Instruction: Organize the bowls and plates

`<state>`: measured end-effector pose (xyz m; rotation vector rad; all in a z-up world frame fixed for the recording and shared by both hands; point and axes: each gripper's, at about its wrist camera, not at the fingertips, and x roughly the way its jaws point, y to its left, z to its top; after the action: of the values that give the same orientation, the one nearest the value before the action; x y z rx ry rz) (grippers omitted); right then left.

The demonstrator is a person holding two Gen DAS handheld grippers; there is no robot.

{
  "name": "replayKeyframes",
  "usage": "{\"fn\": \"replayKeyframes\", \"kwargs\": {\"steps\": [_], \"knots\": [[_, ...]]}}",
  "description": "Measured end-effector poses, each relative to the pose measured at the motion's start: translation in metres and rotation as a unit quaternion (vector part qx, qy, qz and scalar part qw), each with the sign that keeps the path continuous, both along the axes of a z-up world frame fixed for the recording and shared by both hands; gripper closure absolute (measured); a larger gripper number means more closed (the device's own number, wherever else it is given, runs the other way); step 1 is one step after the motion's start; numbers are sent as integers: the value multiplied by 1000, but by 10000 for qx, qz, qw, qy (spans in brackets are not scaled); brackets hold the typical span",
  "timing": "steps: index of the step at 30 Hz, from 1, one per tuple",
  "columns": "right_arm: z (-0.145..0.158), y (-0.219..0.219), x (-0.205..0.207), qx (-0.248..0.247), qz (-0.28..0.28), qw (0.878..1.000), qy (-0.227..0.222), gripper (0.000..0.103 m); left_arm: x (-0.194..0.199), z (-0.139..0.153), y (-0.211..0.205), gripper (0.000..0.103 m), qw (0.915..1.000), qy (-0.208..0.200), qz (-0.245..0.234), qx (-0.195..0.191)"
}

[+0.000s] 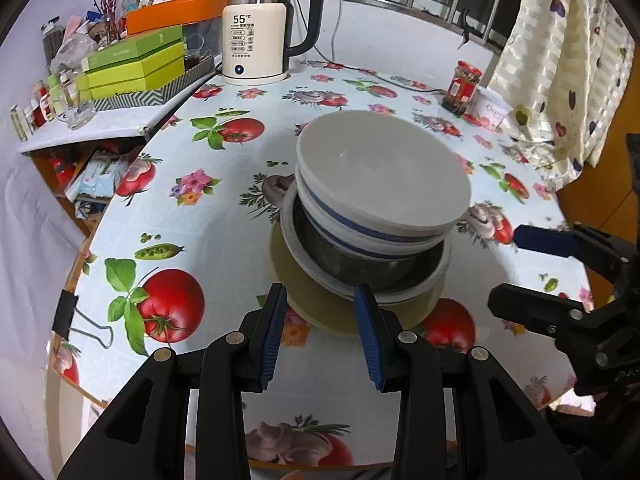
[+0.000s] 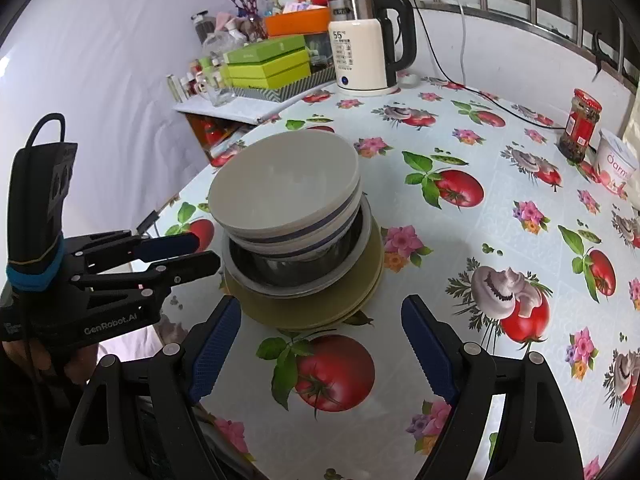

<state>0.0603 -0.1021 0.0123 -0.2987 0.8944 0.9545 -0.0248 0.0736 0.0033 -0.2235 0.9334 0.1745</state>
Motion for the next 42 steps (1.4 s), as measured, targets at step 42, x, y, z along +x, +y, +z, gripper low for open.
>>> {"fn": "replayKeyframes", "kwargs": {"steps": [42], "knots": [[-6, 2, 6, -91, 126, 9997, -190, 20, 3, -5, 0, 66, 9998, 95, 61, 188]]}}
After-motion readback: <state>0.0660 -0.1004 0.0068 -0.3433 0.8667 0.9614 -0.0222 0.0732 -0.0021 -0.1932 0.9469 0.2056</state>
